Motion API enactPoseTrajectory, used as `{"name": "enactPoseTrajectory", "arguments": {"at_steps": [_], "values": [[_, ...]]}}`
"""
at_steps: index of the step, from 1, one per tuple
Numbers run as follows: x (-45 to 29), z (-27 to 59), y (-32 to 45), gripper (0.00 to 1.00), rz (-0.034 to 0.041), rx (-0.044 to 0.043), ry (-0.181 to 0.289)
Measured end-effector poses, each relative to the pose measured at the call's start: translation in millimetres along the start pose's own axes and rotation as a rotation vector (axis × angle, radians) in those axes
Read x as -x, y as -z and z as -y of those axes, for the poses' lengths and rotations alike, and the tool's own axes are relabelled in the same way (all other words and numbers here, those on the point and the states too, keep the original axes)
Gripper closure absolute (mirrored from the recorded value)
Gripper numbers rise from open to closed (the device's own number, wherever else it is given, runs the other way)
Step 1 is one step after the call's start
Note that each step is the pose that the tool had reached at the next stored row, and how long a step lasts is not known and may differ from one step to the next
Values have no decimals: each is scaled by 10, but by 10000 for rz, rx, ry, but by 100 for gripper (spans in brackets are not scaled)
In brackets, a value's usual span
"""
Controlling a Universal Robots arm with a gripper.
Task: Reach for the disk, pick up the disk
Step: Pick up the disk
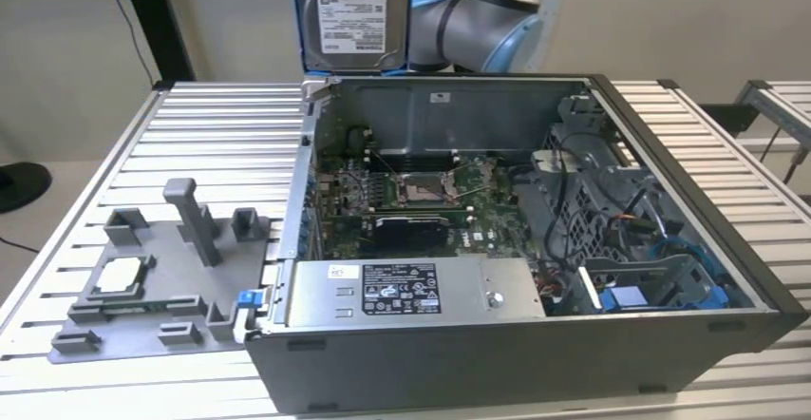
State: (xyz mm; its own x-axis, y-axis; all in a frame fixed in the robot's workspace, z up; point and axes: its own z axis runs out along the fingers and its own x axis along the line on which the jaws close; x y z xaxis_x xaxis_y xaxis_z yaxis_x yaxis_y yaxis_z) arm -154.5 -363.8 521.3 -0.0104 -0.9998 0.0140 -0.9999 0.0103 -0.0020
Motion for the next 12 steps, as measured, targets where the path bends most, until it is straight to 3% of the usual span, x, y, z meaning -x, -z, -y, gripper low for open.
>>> {"name": "enactPoseTrajectory", "arguments": {"at_steps": [12], "values": [[6,545,-1,100,0,0,1]]}}
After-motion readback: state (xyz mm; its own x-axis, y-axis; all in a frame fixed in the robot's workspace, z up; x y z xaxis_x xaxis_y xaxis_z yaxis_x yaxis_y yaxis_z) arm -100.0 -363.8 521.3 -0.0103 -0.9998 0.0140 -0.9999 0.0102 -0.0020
